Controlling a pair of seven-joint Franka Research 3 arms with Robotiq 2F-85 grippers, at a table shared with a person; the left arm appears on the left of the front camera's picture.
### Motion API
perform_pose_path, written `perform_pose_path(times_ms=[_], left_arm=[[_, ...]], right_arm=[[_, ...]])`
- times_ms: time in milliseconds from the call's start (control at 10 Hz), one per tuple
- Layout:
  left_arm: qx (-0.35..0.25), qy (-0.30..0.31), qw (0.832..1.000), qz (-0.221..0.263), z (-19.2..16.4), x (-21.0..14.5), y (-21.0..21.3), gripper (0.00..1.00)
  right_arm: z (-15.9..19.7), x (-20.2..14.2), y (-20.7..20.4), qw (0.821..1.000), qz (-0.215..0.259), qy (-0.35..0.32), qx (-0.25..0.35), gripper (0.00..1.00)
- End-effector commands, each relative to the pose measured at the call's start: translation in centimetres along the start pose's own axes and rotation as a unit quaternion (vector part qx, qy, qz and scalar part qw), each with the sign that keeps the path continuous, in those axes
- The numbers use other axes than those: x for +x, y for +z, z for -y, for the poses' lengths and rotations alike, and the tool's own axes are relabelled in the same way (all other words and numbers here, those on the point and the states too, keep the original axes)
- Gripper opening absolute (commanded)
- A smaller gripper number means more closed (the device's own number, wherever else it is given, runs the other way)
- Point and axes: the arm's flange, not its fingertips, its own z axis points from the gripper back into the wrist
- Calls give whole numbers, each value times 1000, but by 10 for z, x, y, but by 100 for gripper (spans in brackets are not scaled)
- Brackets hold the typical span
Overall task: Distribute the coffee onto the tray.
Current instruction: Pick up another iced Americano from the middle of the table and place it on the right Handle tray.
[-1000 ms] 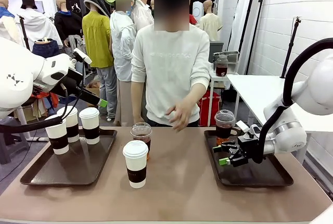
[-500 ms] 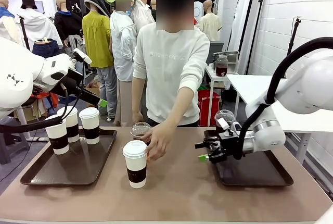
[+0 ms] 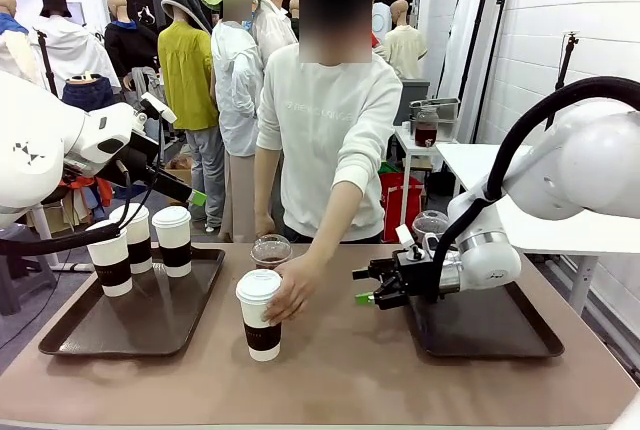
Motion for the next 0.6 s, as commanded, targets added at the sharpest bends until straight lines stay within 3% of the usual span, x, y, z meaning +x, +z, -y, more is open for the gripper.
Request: perform_pose_path(times_ms=[0,500], left_arm=[[-2,-6,1000,0,-1,-1,0,100],[-2,-6,1000,0,-1,-1,0,100]], right_arm=[[-13,3,25,1000,-7,10,4,100],[-32,10,66,1000,9,-5,-6,100]])
